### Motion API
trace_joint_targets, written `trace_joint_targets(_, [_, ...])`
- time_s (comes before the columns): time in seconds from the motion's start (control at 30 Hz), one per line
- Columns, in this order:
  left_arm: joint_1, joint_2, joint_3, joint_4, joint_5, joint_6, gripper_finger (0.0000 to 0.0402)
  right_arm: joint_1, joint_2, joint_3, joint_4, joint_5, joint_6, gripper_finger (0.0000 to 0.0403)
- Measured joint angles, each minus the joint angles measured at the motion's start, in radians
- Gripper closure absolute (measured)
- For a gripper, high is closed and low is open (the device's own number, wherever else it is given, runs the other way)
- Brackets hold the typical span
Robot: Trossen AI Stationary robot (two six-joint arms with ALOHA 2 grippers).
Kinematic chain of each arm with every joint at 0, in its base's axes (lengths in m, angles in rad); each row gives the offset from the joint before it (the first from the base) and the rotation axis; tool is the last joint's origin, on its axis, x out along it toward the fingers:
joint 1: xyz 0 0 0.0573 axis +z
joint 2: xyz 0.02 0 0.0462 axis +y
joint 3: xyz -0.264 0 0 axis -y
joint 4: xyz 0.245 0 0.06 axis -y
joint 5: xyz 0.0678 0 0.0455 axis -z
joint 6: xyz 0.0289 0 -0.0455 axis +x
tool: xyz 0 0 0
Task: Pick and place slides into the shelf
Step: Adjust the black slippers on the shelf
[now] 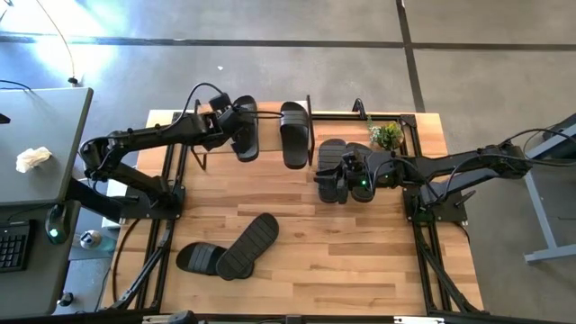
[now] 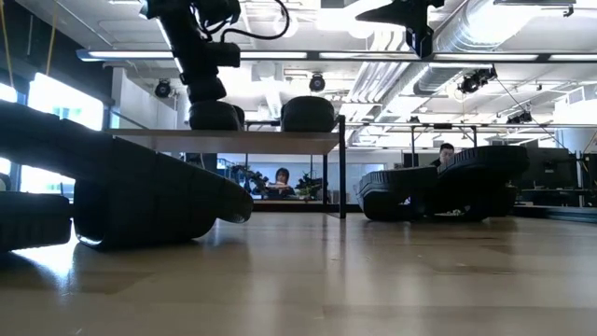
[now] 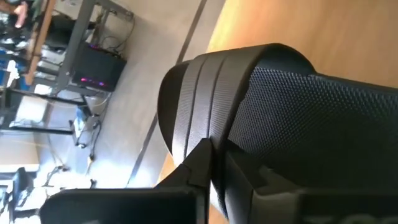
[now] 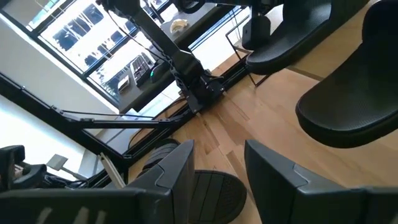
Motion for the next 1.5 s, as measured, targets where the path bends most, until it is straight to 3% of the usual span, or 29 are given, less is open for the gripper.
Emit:
trace_joint_targets(0.37, [-0.102,0.0,0.058,0.028,0.019,-0.011,0.0395,0.0,0.0,0.0,0.0,0.008,-0.018,0.0272])
trace_joint_targets(0.7, [-0.109,0.05,0.059,0.099,-0.013,-0.078,0.0398,0.0,0.0,0.0,-0.014,0.03,-0.027,0.0272])
trace_joint_targets(1.03, [-0.11,0.138,0.06,0.136,-0.128,-0.067,0.0398,0.087,0.052,0.0,-0.067,0.068,-0.227,0.0275])
trace_joint_targets(1.2, [-0.108,0.138,0.059,0.17,-0.155,-0.067,0.0399,0.111,0.156,0.0,-0.045,0.167,-0.281,0.0301])
trace_joint_targets(1.5, [-0.108,0.138,0.059,0.19,-0.14,-0.03,0.0399,0.05,0.338,0.0,0.154,0.212,-0.314,0.038])
